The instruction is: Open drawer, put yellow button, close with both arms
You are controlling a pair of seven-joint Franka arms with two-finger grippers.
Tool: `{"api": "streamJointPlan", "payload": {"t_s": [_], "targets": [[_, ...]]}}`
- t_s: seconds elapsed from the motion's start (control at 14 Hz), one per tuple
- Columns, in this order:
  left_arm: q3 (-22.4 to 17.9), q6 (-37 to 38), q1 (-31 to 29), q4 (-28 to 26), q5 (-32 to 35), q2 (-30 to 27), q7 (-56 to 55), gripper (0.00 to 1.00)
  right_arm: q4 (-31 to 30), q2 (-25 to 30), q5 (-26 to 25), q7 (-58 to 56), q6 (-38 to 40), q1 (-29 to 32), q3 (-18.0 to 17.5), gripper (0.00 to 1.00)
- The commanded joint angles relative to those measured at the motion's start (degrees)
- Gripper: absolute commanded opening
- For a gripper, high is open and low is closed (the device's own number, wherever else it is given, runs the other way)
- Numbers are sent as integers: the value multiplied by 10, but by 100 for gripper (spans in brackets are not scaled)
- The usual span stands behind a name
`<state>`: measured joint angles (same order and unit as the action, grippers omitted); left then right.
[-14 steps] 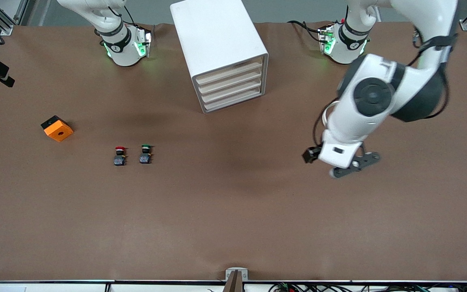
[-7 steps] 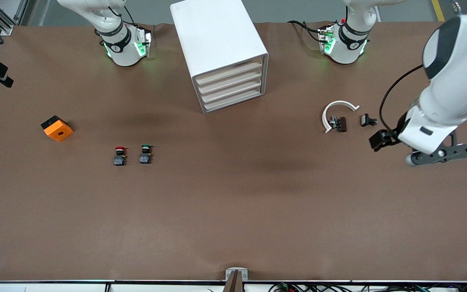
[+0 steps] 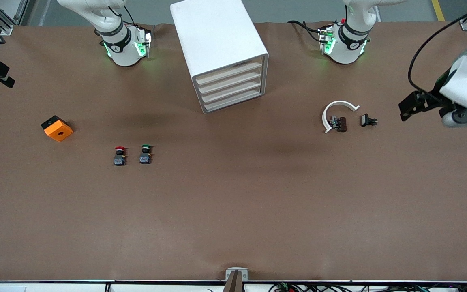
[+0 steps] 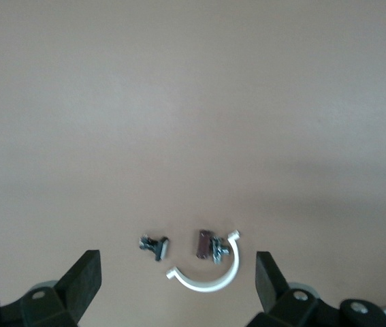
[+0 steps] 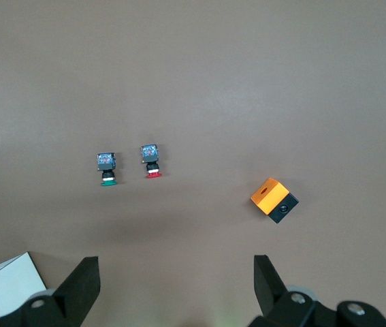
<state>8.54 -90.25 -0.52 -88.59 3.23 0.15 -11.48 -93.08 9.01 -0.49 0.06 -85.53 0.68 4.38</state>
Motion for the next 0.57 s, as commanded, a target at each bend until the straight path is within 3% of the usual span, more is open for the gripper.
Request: {"api": "streamJointPlan", "payload": {"t_s": [0.0,0.5], "targets": [[-27,-5,16,-83,-20,-81,12,100,-16,16,-3,7,-8,-9,1,100],[-23,18,10,-91,-20,-87,13,100,-15,15,7,7,-12,-5,4,100]]}}
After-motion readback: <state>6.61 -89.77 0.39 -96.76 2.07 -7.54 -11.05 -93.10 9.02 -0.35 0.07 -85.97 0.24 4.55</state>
